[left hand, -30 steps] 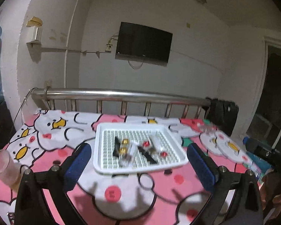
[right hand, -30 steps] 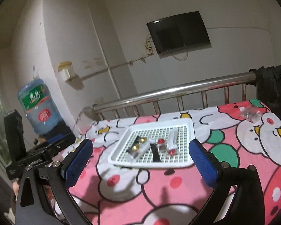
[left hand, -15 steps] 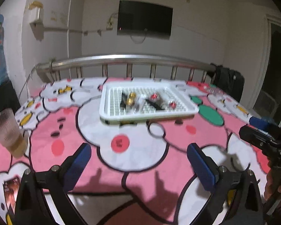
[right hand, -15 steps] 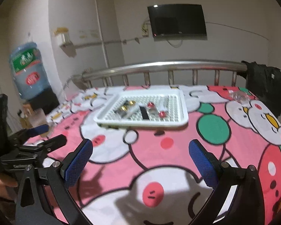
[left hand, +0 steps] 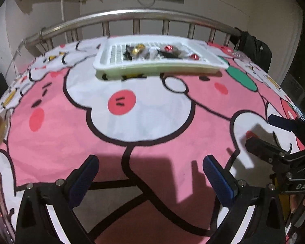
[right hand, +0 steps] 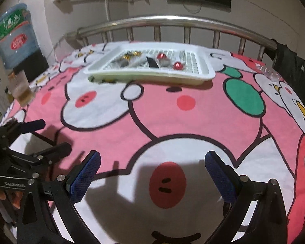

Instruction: Organize snacks

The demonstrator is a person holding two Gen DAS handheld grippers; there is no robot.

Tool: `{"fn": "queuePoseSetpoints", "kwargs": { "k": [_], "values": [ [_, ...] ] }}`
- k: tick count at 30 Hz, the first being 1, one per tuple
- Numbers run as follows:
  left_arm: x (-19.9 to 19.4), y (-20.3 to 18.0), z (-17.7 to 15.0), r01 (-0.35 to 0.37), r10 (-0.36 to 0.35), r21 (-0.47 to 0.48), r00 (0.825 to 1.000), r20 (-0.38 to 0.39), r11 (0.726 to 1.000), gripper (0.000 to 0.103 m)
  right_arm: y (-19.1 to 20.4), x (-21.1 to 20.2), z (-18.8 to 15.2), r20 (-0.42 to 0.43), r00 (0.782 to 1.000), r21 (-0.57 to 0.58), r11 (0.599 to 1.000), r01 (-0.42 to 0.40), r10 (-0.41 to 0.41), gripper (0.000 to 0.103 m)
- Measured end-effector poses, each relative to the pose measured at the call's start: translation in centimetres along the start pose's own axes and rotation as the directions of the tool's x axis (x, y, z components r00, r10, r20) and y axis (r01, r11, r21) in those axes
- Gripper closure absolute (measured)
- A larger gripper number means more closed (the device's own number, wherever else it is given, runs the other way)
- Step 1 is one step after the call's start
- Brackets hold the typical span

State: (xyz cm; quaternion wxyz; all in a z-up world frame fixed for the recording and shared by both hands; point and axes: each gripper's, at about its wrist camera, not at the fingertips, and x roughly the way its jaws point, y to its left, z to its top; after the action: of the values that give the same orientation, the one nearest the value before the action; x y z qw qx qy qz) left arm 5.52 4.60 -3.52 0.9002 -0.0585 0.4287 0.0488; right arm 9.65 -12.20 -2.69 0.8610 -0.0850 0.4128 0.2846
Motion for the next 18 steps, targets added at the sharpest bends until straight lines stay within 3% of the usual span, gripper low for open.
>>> {"fn": "queuePoseSetpoints", "kwargs": {
  "k": [8, 18],
  "values": [
    [1.4, -0.5, -0.1, -0.032, 0.033, 0.029, 0.999, -0.043, 0.999, 0.000, -0.4, 2.3, -0.8, -0.082, 0.997, 0.011, 1.000, 0.011, -0.010, 0.000],
    [1.5, -0.6, -0.1, -0.043, 0.045, 0.041, 0.998, -0.050, 0.998, 0.000, -0.2, 2.5, -0.8, -0.089, 0.995, -0.009, 0.999, 0.052, -0.053, 0.000]
  ]
}}
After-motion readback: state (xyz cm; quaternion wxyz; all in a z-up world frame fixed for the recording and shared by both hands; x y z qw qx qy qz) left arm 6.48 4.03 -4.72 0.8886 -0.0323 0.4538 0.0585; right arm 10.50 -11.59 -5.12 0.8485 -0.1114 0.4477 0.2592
